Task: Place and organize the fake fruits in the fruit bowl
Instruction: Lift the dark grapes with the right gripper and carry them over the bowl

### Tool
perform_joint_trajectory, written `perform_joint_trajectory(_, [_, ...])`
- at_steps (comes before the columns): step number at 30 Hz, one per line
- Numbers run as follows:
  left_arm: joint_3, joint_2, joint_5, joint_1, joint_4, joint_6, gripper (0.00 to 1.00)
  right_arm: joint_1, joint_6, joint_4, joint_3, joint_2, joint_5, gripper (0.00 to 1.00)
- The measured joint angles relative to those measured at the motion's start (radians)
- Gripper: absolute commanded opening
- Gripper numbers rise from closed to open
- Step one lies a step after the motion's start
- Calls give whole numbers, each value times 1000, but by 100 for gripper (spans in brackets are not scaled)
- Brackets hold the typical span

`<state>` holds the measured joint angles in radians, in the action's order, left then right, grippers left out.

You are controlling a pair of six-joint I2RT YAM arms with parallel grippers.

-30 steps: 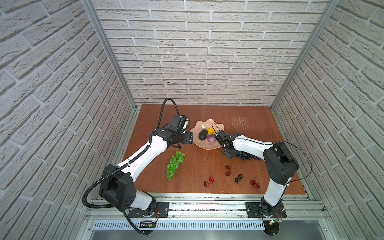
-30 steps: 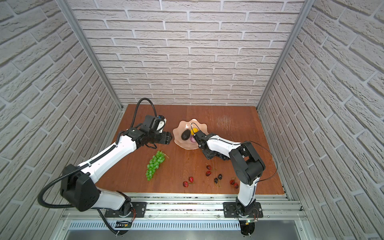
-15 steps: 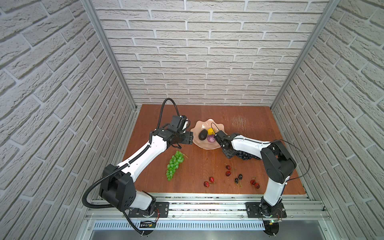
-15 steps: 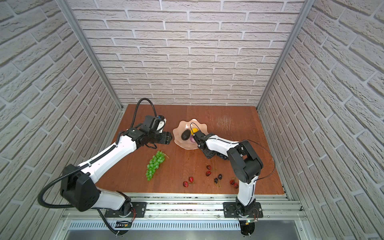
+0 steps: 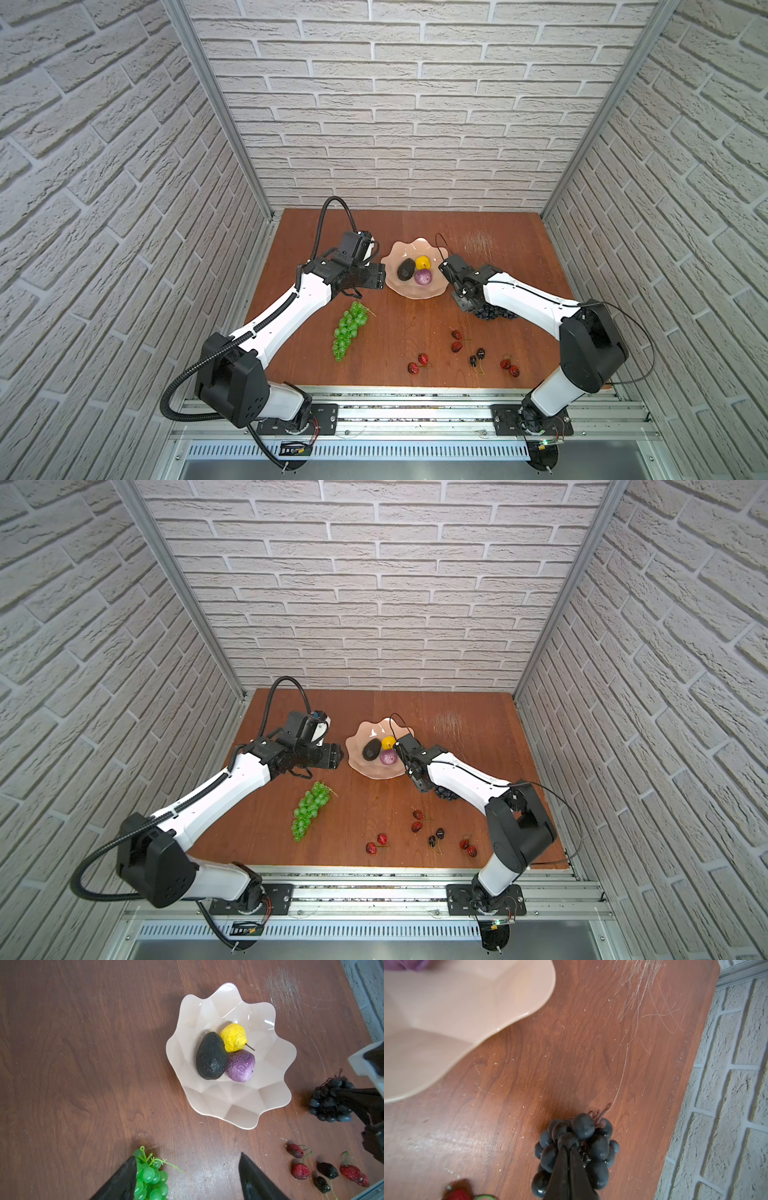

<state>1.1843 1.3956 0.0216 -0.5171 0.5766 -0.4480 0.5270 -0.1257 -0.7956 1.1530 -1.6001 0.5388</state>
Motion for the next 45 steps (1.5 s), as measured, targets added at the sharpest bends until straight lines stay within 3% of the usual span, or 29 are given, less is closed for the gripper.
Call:
perform_joint_trajectory(19, [-15, -99, -63, 0, 79, -2, 77, 6, 63, -154, 396, 127, -68, 6])
perform_joint_trajectory(30, [-17, -99, -69, 2, 82, -17, 77, 10, 81, -120, 500, 131, -215, 6])
perform_joint_trajectory(45, [-21, -113, -89, 2, 100, -19, 77, 12, 32, -13, 479, 25, -340, 6])
